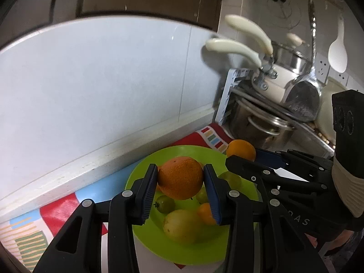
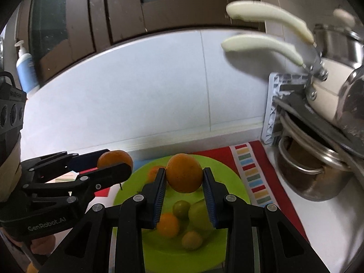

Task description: Organize fruits

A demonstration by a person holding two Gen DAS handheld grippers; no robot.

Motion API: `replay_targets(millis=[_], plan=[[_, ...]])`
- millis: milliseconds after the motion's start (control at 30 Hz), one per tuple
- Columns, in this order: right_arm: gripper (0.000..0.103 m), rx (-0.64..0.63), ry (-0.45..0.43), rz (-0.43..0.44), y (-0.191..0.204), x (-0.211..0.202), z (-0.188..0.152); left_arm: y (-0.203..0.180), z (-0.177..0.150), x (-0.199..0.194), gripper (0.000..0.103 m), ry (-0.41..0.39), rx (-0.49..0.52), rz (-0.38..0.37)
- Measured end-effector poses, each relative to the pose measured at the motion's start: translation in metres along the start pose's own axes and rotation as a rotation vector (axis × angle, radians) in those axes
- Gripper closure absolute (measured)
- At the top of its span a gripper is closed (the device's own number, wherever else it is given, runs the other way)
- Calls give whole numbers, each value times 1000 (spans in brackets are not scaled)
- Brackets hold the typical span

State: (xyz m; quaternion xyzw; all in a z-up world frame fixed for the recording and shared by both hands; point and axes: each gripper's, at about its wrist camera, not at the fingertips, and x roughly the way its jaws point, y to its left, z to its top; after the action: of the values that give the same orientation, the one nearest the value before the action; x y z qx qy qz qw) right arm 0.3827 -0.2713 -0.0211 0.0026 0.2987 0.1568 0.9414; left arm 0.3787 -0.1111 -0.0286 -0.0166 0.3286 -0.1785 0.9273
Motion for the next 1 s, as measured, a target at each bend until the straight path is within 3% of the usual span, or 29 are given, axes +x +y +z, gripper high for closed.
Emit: replay_targets(millis=[267,333,433,600,700,1000], plan=[[70,2,31,-14,-9,23,-6,0,-4,25,62,37,10,3],[70,2,36,-16,-10,25,-6,1,-5,26,58,39,12,12],[60,19,43,-25,-15,27,-6,3,-4,23,50,18,5,31],[59,37,30,-52,-19,16,-6,1,-6,7,49,8,18,77],[51,32,15,-77,-16,3,-8,-2,-10,-8,46,-1,20,94],[42,36,-30,-117,2,-59,-17,-16,-20,-70,39,-56,32,134]])
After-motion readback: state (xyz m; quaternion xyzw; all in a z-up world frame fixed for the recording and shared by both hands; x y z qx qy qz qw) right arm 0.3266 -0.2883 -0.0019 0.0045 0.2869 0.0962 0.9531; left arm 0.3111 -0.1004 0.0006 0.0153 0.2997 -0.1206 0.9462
